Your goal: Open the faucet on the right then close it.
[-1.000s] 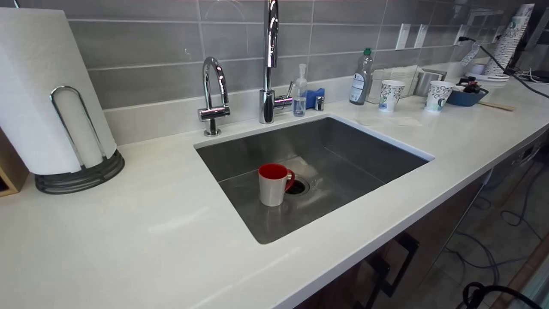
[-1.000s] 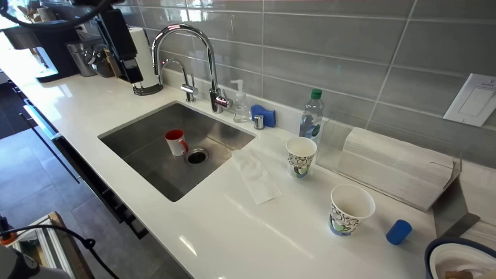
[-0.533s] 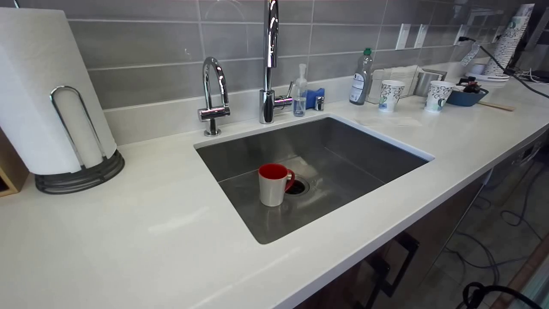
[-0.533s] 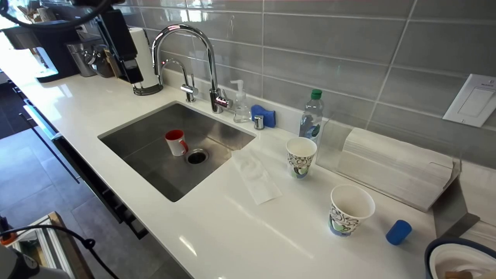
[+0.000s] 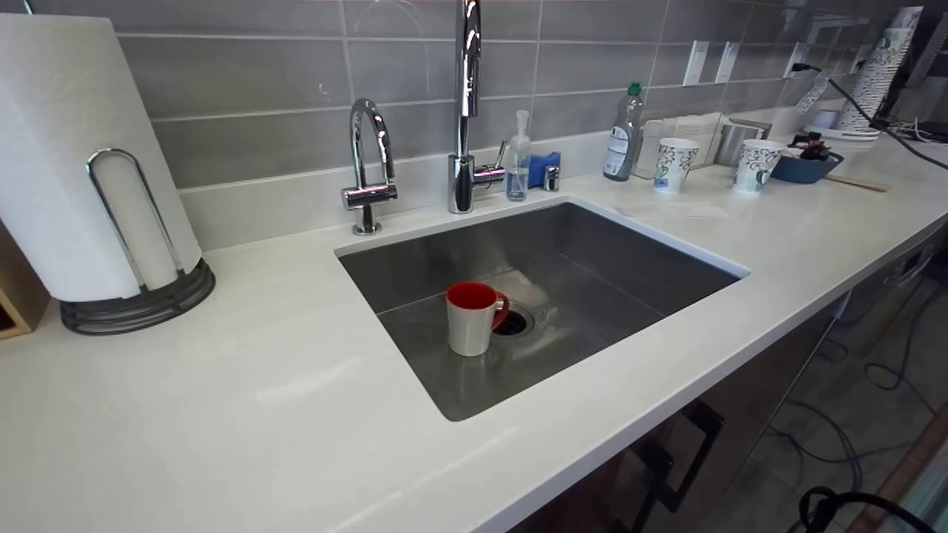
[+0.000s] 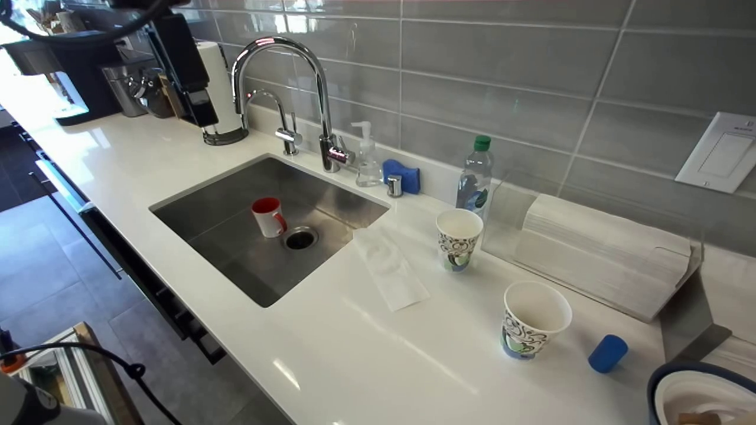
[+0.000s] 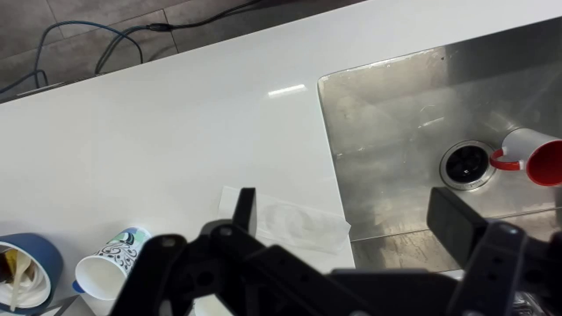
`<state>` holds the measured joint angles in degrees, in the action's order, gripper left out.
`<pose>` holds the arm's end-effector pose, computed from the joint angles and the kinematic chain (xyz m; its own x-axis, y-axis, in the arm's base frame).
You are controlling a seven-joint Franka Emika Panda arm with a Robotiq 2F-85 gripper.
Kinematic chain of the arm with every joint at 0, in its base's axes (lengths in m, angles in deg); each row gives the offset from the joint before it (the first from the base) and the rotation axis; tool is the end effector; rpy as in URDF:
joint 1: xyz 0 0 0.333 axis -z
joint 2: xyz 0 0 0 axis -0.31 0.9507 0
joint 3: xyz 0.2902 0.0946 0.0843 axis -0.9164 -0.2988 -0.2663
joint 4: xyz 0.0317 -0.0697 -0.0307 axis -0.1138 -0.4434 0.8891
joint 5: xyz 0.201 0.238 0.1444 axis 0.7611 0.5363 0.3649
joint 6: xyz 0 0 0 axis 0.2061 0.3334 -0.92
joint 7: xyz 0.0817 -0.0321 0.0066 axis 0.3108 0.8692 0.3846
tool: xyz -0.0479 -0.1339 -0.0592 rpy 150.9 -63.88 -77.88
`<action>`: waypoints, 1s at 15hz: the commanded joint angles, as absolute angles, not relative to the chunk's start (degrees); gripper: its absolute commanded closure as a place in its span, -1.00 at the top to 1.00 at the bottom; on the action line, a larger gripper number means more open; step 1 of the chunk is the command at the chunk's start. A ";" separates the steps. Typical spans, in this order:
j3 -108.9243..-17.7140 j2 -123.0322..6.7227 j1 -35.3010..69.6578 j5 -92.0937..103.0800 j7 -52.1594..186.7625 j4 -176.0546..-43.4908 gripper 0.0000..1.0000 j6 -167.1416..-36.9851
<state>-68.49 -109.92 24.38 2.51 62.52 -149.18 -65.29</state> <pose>0.3137 -0.0413 0.5319 0.9702 -0.2389 0.0398 -0.2418 -0.9641 0.1094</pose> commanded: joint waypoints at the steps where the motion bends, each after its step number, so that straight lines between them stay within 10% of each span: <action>1: -68.06 -109.86 23.81 2.26 62.29 -149.07 1.00 -65.16; 15: -72.35 -102.66 18.59 8.86 59.75 -146.55 1.00 -69.33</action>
<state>-69.87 -107.74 21.57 5.54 61.93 -149.04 -67.57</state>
